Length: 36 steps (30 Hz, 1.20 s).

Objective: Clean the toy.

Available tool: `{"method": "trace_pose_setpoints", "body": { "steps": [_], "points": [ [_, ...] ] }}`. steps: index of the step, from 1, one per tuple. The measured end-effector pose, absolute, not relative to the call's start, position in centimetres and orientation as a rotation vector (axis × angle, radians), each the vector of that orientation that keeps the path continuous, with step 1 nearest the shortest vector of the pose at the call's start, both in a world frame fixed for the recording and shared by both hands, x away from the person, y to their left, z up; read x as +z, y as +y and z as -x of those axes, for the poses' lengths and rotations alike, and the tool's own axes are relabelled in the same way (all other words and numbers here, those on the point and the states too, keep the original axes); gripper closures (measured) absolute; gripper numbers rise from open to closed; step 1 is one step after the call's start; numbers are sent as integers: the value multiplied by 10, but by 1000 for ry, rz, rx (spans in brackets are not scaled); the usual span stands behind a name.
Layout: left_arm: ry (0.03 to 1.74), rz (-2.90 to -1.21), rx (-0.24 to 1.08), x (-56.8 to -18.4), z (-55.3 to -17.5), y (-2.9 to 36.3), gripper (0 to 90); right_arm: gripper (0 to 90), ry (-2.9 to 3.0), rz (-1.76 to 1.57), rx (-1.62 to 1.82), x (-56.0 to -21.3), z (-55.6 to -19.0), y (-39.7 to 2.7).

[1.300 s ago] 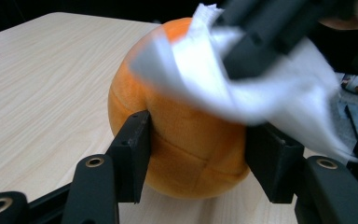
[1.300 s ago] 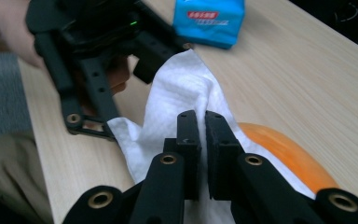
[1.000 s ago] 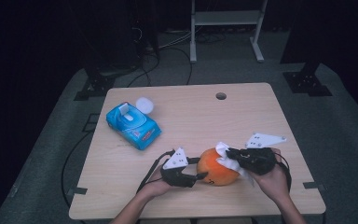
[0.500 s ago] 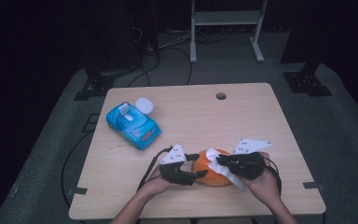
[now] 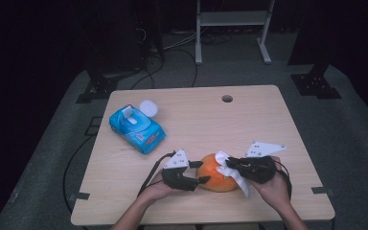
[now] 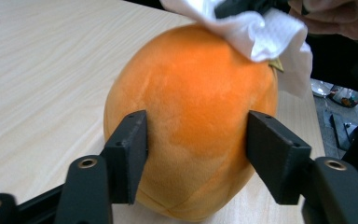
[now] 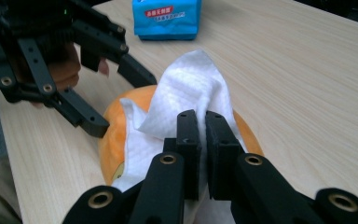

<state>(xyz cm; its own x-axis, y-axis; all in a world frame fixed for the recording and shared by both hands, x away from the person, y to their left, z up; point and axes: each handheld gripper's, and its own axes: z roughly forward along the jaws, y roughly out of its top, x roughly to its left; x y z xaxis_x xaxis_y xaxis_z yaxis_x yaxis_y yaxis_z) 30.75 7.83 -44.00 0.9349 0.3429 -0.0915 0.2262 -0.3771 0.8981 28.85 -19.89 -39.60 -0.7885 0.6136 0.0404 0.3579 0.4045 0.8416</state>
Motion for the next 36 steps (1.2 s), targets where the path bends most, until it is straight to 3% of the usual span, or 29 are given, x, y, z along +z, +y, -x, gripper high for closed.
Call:
{"method": "trace_pose_setpoints", "body": {
  "steps": [3,5,11,18,23,27,33,36],
  "points": [
    [443,-1919,134,-437,-309,77,257,844,2421,-824,1337,-397,-285,-193],
    [446,-1918,126,-439,-310,75,230,844,2438,-796,1342,-397,-283,-189],
    [446,-1928,88,-447,-309,75,325,843,2425,-810,1347,-397,-284,-197],
    [434,-1951,77,-450,-308,81,333,846,2390,-1018,1266,-411,-297,-229],
    [445,-1947,78,-451,-309,83,331,845,2404,-912,1438,-397,-287,-220],
    [439,-1950,79,-451,-308,83,329,845,2457,-829,1387,-398,-281,-208],
    [434,-1955,81,-452,-307,82,330,845,2432,-968,1260,-409,-294,-228],
    [440,-1947,72,-452,-309,82,330,845,2415,-974,1357,-404,-293,-232]
  ]
}}
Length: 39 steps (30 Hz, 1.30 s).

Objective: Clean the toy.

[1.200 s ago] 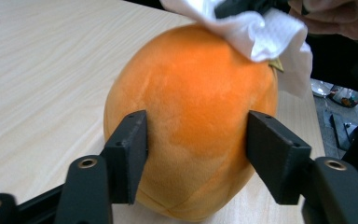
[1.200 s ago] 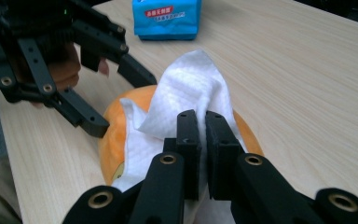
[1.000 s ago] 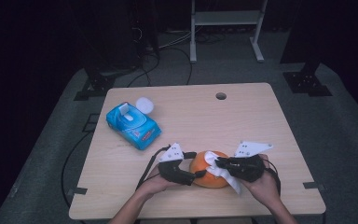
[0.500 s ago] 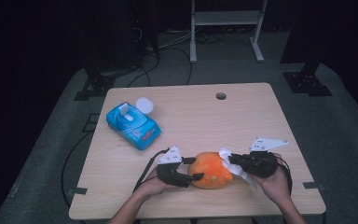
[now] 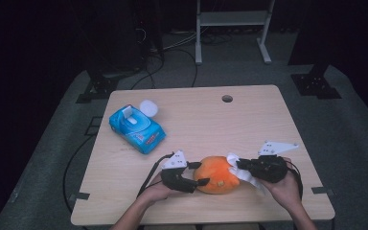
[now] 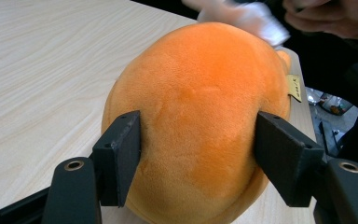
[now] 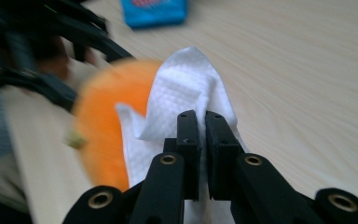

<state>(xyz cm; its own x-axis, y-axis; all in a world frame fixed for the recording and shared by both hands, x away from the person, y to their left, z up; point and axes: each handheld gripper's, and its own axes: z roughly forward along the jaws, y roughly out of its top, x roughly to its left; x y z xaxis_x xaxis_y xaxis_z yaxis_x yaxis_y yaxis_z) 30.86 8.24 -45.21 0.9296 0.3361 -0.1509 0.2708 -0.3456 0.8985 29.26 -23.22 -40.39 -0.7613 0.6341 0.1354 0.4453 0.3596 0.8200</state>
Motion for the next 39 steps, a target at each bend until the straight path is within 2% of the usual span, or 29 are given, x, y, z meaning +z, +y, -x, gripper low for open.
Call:
{"method": "trace_pose_setpoints", "body": {
  "steps": [3,7,11,18,20,22,25,27,33,39],
  "points": [
    [438,-1941,67,-453,-309,82,329,844,2442,-871,1439,-393,-284,-219],
    [427,-1936,51,-452,-307,82,309,845,2487,-859,1366,-402,-285,-210],
    [383,-1913,14,-446,-306,80,209,847,2581,-860,1369,-405,-288,-216],
    [409,-1951,13,-452,-312,68,119,845,2703,-804,1365,-409,-285,-217],
    [399,-1961,23,-455,-310,64,140,845,2706,-824,1373,-410,-287,-218],
    [394,-1973,32,-453,-309,64,221,845,2703,-843,1383,-411,-287,-219],
    [398,-1970,86,-449,-305,65,401,845,2680,-859,1392,-409,-288,-219],
    [397,-1925,111,-444,-304,65,445,845,2633,-856,1389,-406,-287,-219],
    [362,-1873,288,-429,-305,62,450,846,2433,-880,1432,-394,-288,-217],
    [410,-1935,241,-444,-311,74,374,844,2429,-855,1439,-400,-290,-193]
  ]
}}
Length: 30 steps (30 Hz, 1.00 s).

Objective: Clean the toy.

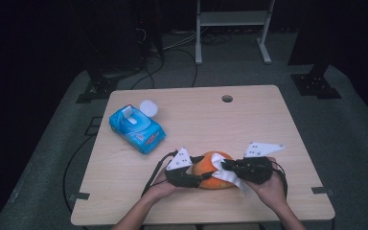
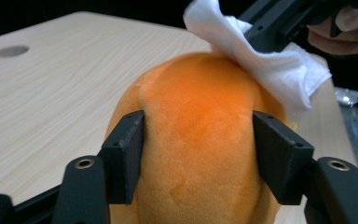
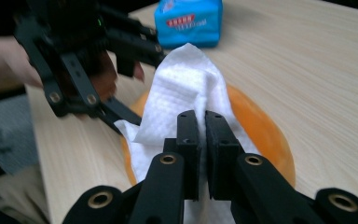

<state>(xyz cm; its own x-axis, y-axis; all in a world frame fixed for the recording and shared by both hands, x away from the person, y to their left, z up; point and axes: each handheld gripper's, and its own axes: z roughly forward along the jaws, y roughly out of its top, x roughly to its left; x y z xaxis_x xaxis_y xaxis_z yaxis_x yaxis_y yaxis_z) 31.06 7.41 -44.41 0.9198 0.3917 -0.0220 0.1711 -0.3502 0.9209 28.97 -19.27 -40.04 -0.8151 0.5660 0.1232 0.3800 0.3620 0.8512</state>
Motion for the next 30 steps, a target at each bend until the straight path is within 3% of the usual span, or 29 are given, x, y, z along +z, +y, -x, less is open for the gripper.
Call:
{"method": "trace_pose_setpoints", "body": {
  "steps": [11,17,24,30],
  "points": [
    [469,-1940,155,-454,-316,93,346,844,2363,-1048,1421,-418,-296,-223],
    [472,-1942,135,-455,-317,94,328,830,2437,-883,1421,-417,-287,-200],
    [471,-1943,130,-454,-314,92,320,845,2398,-1009,1396,-423,-292,-220],
    [451,-1950,136,-454,-311,88,319,844,2403,-905,1417,-413,-291,-199]
  ]
}}
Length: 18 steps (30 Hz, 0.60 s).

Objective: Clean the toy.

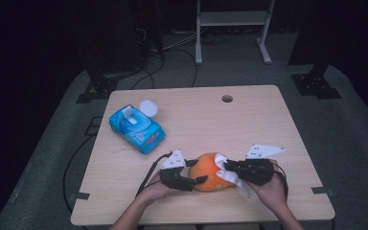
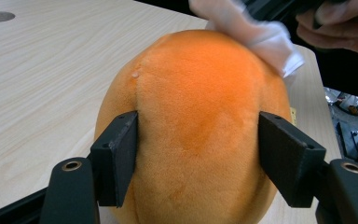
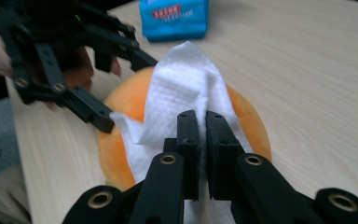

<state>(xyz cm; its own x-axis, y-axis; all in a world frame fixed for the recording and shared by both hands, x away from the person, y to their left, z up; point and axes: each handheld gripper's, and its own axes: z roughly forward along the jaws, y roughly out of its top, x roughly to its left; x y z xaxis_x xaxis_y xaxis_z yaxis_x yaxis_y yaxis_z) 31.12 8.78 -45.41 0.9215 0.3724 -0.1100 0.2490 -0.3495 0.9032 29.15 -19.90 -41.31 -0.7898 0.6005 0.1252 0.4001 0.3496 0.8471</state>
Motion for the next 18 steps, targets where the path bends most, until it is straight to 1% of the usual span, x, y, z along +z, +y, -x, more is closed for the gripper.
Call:
{"method": "trace_pose_setpoints", "body": {
  "steps": [7,11,13,18],
  "points": [
    [452,-1949,131,-454,-311,89,314,844,2379,-1059,1388,-425,-299,-219],
    [458,-1942,128,-455,-312,89,309,843,2386,-958,1470,-416,-289,-212],
    [451,-1947,134,-454,-312,90,306,843,2414,-909,1416,-415,-286,-203],
    [450,-1957,150,-453,-310,88,305,843,2406,-1042,1338,-423,-296,-218]
  ]
}}
